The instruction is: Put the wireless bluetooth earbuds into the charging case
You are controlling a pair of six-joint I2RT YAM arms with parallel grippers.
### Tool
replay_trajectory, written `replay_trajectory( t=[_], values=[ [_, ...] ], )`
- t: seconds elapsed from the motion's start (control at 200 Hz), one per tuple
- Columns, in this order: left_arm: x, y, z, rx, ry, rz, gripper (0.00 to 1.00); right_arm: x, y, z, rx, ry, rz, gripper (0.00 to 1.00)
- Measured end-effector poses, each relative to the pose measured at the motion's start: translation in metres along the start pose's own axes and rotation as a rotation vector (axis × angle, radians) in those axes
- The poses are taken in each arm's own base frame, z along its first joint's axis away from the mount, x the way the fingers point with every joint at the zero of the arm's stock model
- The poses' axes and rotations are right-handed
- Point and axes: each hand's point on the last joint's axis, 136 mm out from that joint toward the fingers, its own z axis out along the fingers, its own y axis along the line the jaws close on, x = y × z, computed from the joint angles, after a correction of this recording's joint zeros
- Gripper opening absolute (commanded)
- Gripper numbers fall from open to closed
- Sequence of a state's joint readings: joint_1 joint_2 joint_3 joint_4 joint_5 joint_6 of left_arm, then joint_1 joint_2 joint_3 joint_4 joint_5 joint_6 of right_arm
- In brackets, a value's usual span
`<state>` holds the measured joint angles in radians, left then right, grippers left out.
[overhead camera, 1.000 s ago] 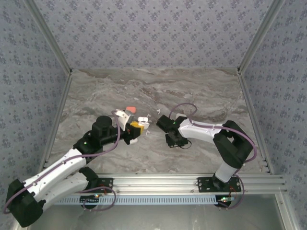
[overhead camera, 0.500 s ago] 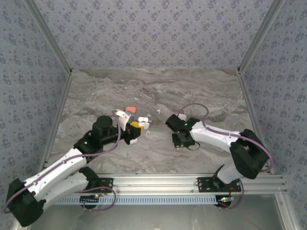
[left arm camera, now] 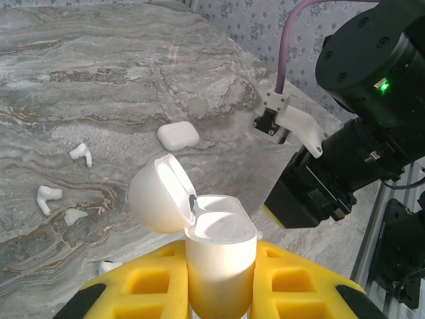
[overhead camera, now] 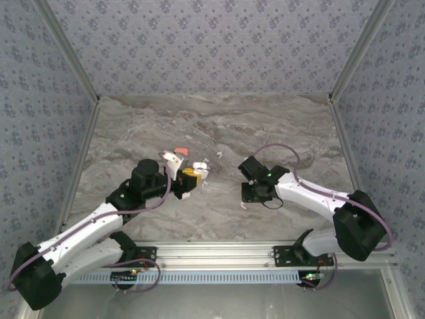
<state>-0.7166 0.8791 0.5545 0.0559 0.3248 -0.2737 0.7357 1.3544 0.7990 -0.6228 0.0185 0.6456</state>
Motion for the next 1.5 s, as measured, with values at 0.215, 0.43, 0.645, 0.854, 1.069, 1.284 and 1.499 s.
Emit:
replay_trajectory(
  t=[0.215, 0.43, 0.645, 0.854, 1.069, 1.284, 1.499],
  values=[
    [0.0, 0.0, 0.0, 0.0, 0.001, 0.0, 0.0, 0.0, 0.016, 0.013, -0.054, 0.014, -0.017, 0.32],
    [0.0, 0.0, 0.0, 0.0, 0.0, 0.0, 0.0, 0.005, 0.016, 0.023, -0.045, 0.048, -0.017, 0.33],
    [0.0, 0.0, 0.0, 0.0, 0.0, 0.0, 0.0, 0.013, 0.013, 0.035, -0.02, 0.092, -0.022, 0.3],
    [0.0, 0.0, 0.0, 0.0, 0.0, 0.0, 0.0, 0.019, 0.016, 0.041, -0.028, 0.122, -0.03, 0.26],
    [0.0, 0.0, 0.0, 0.0, 0.0, 0.0, 0.0, 0.018, 0.016, 0.041, -0.026, 0.125, -0.051, 0.2],
    [-0.001, -0.001, 0.0, 0.002, -0.001, 0.0, 0.0, 0.007, 0.023, 0.026, -0.06, 0.059, -0.059, 0.19],
    [-0.019, -0.013, 0.001, 0.044, -0.077, 0.026, 0.0, -0.049, 0.042, -0.058, -0.233, -0.302, -0.035, 0.2]
  ],
)
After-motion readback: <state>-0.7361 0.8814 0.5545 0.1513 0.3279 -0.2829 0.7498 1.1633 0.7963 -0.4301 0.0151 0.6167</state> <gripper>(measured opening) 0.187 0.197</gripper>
